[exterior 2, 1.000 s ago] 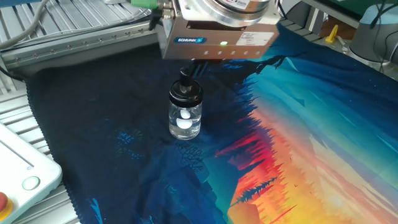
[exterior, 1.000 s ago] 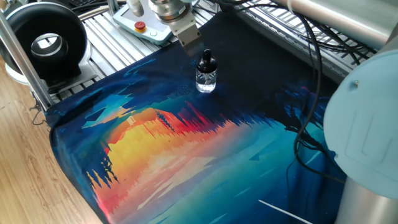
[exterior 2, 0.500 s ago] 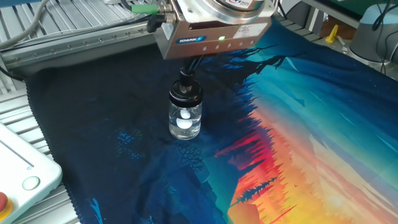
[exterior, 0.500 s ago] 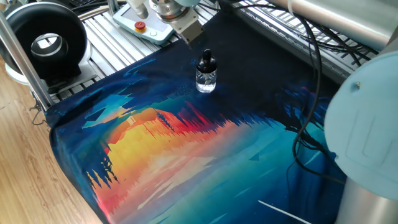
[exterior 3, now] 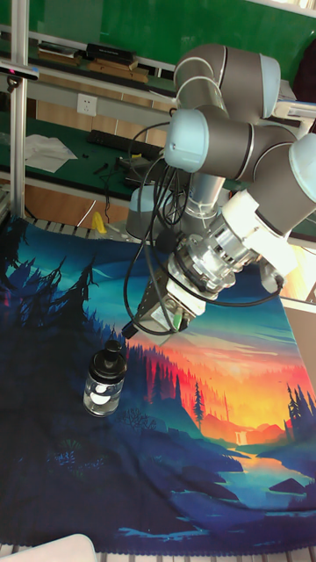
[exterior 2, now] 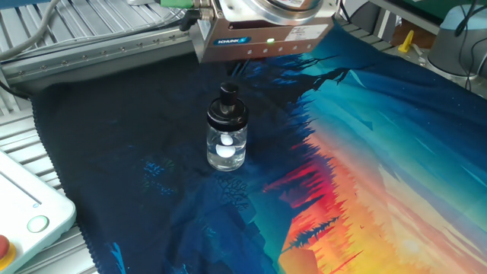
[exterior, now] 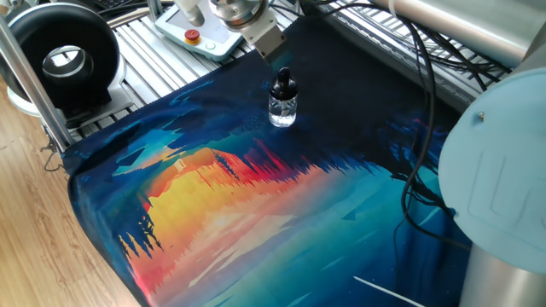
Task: Screw the lid onto the jar
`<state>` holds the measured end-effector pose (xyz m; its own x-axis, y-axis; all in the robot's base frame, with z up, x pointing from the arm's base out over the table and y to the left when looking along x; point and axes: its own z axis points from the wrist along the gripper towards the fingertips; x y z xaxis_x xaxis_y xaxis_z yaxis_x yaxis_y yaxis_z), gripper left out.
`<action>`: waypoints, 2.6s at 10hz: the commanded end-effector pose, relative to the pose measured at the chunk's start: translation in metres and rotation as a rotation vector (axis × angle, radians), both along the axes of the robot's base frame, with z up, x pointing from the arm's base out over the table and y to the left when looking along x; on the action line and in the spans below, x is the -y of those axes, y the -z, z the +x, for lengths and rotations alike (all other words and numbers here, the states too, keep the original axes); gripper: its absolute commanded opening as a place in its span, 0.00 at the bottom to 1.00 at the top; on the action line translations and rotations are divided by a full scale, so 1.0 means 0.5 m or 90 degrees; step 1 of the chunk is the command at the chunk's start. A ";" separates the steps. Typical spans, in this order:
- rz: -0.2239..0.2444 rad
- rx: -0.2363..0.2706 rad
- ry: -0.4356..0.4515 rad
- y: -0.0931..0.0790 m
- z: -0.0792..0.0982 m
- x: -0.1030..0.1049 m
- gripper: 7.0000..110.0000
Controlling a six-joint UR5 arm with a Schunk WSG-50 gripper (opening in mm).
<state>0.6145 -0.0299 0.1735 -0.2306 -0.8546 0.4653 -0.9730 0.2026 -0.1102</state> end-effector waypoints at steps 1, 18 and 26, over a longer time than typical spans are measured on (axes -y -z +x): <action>0.043 -0.005 0.076 0.014 -0.030 -0.031 0.00; 0.091 -0.039 0.251 0.024 -0.106 -0.085 0.00; 0.100 -0.036 0.314 0.025 -0.121 -0.102 0.00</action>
